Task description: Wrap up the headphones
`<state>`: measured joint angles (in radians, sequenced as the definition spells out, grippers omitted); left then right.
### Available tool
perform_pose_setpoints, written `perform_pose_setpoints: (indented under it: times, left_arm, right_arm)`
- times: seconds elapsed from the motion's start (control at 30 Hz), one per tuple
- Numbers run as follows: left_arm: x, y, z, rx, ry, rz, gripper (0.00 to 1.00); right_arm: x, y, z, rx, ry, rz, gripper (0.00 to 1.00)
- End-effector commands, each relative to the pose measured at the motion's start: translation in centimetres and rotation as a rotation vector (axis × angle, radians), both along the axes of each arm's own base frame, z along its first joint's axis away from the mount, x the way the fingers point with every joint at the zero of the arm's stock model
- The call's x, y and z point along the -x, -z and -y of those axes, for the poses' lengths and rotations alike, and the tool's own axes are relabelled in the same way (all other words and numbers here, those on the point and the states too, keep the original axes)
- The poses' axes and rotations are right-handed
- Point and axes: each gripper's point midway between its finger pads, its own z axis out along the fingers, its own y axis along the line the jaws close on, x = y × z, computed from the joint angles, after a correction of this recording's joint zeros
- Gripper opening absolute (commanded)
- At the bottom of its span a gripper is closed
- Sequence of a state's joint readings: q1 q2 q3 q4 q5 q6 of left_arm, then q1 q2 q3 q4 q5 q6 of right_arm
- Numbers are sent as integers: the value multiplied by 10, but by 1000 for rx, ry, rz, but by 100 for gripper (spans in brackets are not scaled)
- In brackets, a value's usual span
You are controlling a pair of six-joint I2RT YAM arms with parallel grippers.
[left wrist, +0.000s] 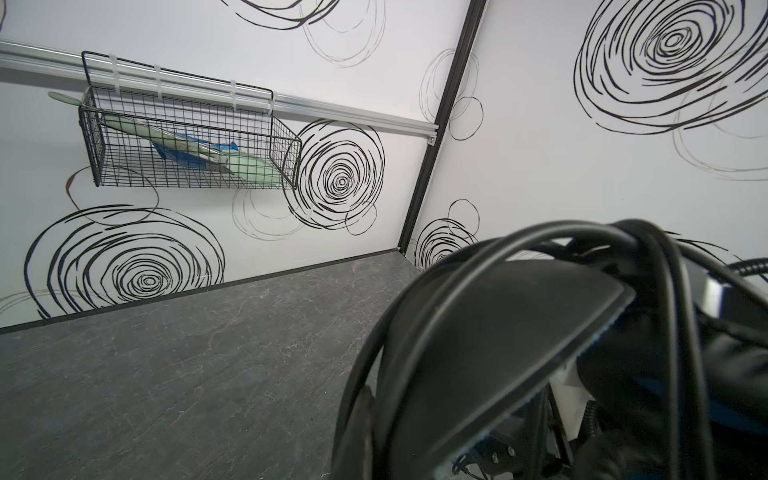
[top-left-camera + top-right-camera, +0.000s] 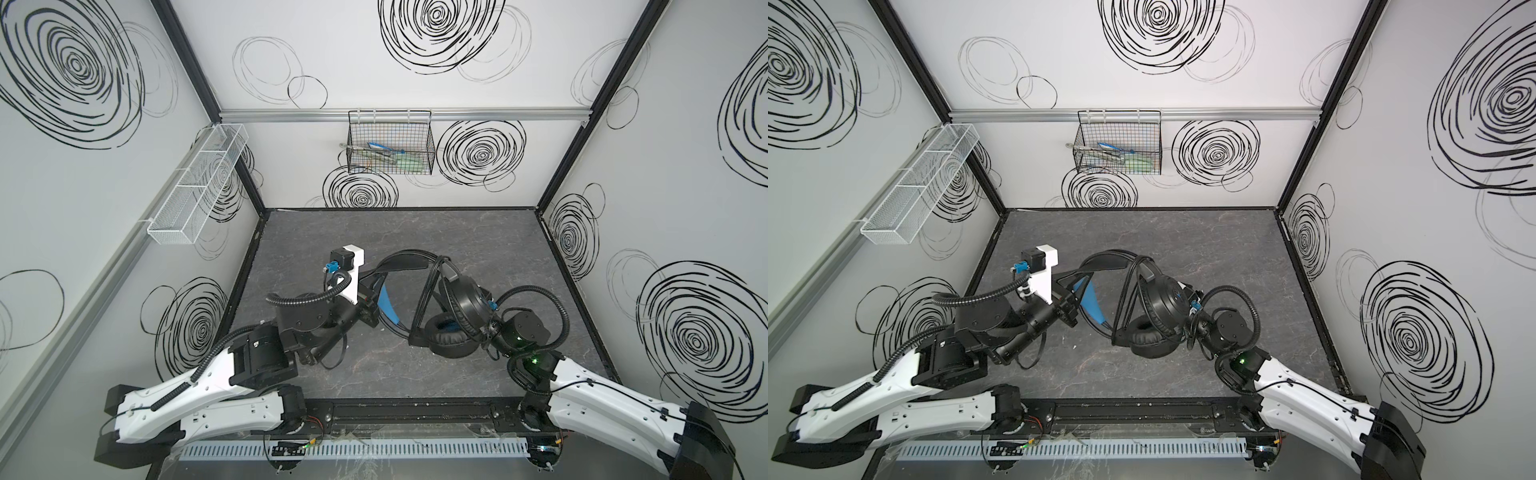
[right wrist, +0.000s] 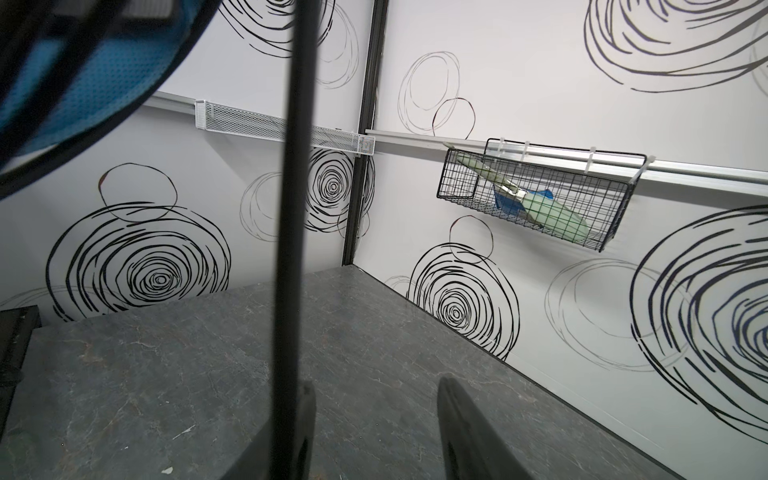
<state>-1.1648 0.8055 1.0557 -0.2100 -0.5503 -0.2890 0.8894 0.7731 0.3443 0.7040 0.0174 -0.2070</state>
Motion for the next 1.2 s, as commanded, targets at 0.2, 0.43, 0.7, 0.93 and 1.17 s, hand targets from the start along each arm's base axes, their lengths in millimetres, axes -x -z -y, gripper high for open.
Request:
perform_pose_setpoints:
  times: [0.2, 0.43, 0.7, 0.93, 1.17]
  left_arm:
    - [3, -61, -17, 321, -20, 71, 0]
    - [2, -49, -6, 318, 9, 45, 0]
    - [4, -38, 0, 304, 34, 24, 0]
    - [5, -27, -1, 291, 38, 6, 0]
    - [3, -7, -17, 239, -20, -8, 0]
  right_arm:
    - [0, 10, -2, 14, -15, -13, 54]
    - [1, 11, -4, 19, -25, -16, 54]
    - [1, 11, -4, 19, -32, -17, 63]
    - [1, 10, -2, 3, -31, -19, 65]
    - [0, 8, 1, -6, -24, -24, 67]
